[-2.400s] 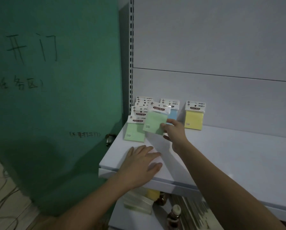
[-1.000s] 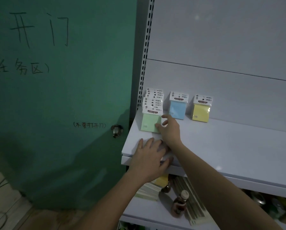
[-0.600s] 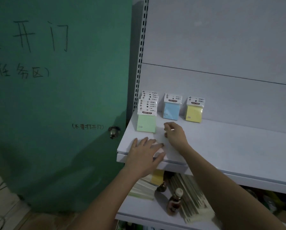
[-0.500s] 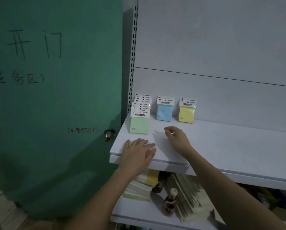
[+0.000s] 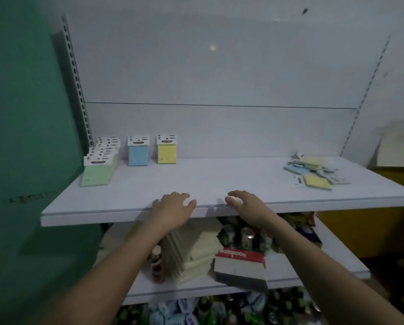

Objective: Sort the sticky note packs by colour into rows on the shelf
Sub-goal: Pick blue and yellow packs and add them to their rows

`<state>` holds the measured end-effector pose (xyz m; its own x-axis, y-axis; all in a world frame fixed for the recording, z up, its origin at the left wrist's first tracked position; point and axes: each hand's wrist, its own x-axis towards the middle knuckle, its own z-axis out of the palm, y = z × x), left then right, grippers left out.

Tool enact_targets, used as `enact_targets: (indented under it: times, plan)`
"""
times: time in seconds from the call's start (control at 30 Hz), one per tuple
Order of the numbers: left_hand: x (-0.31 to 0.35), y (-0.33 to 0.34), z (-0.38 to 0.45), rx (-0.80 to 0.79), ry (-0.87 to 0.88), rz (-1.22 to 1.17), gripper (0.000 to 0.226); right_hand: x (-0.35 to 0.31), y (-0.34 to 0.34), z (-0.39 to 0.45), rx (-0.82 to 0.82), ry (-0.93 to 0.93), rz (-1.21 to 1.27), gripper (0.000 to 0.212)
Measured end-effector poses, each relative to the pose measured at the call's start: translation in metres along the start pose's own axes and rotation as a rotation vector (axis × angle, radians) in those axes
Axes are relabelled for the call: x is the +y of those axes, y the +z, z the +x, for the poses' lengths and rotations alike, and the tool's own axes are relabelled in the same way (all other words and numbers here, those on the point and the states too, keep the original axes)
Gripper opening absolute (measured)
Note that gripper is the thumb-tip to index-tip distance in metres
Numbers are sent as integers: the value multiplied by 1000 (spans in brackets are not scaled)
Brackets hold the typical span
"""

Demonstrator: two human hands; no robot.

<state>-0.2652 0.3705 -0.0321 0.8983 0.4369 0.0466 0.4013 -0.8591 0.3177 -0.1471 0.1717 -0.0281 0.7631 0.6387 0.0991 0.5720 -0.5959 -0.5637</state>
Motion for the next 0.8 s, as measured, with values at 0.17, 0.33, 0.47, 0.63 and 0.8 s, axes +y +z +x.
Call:
enact_targets:
  times: [0.17, 0.33, 0.47, 0.63, 0.8]
  plan:
    - [123, 43, -14, 30, 208, -67, 52, 72, -59, -54, 51, 59, 10, 54]
    - [190, 77, -13, 53, 293, -102, 46, 143, -107, -83, 87, 135, 20, 55]
    - [235, 87, 20, 4, 328, -206, 40, 189, -138, -79, 102, 185, 61, 54]
    - [289, 102, 86, 23, 314, -240, 37, 233, -178, -33, 142, 197, 26, 52]
    - [331, 124, 179, 51, 197, -329, 41, 284, -210, 29, 235, 230, -7, 43]
